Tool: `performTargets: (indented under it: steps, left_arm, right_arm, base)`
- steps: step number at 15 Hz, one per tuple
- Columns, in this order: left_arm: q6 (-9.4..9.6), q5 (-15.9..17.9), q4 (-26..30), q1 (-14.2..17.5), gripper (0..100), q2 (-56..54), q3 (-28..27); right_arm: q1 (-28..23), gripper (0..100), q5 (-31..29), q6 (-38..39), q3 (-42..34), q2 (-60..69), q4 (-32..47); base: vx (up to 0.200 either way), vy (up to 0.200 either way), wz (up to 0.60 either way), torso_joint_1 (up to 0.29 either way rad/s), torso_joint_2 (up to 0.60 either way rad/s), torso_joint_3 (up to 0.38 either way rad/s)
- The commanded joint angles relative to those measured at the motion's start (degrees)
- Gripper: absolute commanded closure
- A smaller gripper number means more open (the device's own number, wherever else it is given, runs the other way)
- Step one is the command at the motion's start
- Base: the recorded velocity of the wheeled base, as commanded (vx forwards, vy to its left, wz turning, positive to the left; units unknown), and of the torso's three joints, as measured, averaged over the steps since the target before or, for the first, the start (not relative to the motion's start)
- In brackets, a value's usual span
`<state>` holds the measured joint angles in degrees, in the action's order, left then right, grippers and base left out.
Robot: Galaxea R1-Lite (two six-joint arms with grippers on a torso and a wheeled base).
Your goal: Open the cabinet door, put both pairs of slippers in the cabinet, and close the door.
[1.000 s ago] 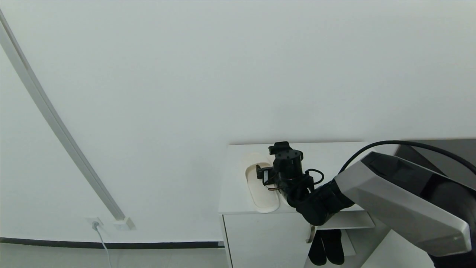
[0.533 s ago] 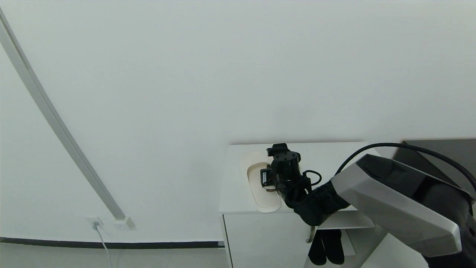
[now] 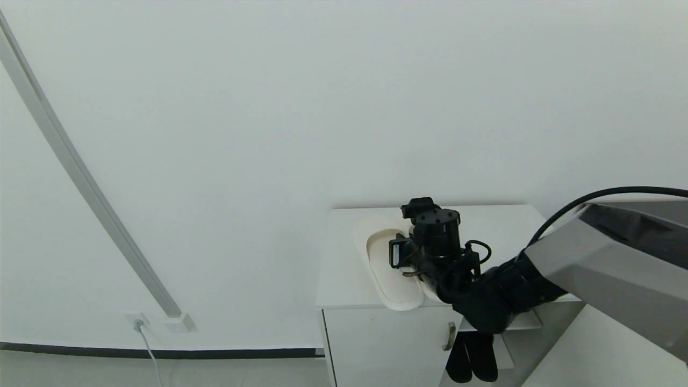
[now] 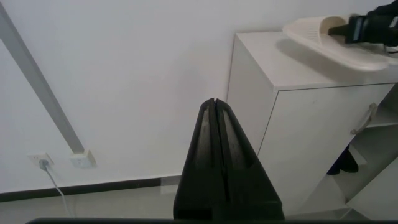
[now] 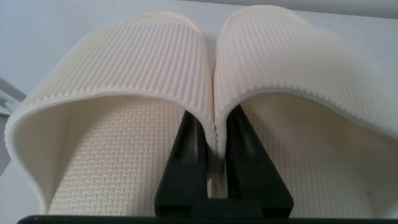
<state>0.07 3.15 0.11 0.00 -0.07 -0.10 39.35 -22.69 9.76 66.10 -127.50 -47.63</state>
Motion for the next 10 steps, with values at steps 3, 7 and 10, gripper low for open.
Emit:
performTargets:
  steps: [3,7,10]
  left_arm:
    - [0.1,0.02,0.07,0.0,100,0.07,0.01]
    - [0.19,0.02,-0.02,0.09,100,0.07,0.01]
    - [0.01,0.02,0.07,0.09,100,0.07,0.01]
  right_arm:
    - [4.07,100,3.0,-0.98,-27.95,20.89,-7.3]
    - [9.96,100,4.84,-0.89,-39.2,32.05,-7.3]
    - [11.27,100,4.67,-0.89,-40.43,32.4,-7.39]
  base:
    - [0.0,0.0,0.0,0.0,0.0,0.0]
    - [0.0,0.0,0.0,0.0,0.0,0.0]
    - [0.0,0.0,0.0,0.0,0.0,0.0]
